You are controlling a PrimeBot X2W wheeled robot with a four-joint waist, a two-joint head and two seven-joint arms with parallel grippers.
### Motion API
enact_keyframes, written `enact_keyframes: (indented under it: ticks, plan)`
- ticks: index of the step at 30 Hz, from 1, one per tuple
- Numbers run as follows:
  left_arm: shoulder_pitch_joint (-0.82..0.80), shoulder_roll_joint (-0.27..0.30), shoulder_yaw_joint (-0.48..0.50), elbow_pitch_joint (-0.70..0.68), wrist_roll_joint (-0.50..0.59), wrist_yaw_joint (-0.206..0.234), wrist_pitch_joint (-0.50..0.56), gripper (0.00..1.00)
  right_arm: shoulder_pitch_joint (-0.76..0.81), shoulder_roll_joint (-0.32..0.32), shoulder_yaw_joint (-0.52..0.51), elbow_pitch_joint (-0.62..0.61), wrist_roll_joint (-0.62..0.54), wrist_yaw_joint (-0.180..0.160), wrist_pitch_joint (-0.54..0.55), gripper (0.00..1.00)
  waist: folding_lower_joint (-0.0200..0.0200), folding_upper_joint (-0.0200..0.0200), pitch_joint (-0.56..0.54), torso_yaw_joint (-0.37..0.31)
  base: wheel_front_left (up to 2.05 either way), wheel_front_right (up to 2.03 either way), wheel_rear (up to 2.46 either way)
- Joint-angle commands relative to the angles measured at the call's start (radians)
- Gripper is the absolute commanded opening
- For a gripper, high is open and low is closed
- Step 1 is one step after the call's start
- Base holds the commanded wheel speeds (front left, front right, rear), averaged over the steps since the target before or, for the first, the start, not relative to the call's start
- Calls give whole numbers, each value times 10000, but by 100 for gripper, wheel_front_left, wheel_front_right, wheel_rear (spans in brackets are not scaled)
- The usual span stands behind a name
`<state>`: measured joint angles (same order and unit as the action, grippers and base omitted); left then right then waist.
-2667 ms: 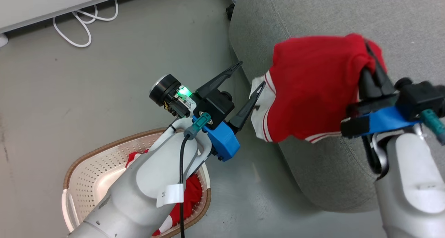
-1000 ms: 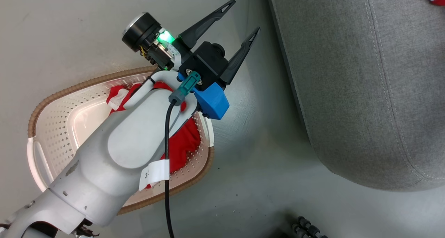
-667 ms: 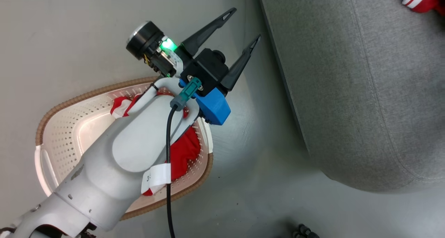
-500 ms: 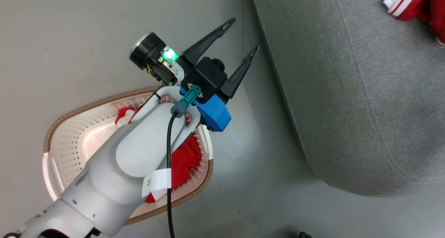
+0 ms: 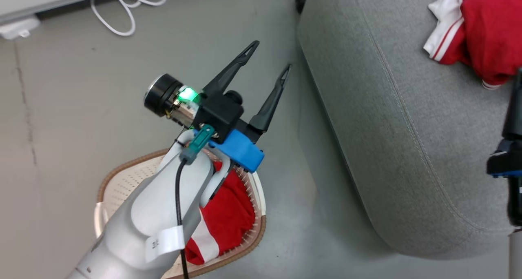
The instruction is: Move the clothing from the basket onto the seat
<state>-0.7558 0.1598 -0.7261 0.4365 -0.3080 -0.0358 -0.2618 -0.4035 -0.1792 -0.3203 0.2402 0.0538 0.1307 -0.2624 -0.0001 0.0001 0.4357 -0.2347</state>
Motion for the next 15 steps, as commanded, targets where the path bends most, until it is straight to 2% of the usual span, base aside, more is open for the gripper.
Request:
enact_keyframes:
  ticks: [1, 15]
  plan:
    - [198, 69, 114, -76, 32, 54, -42, 100, 144, 53, 126, -89, 45, 1, -37, 100, 1, -1, -426, 394, 0, 0, 0]
    - [2418, -195, 2606, -1164, 387, 303, -35, 100, 536, 127, 2023, -492, 251, 1, -38, 100, 1, -1, -1926, 2073, 0, 0, 0]
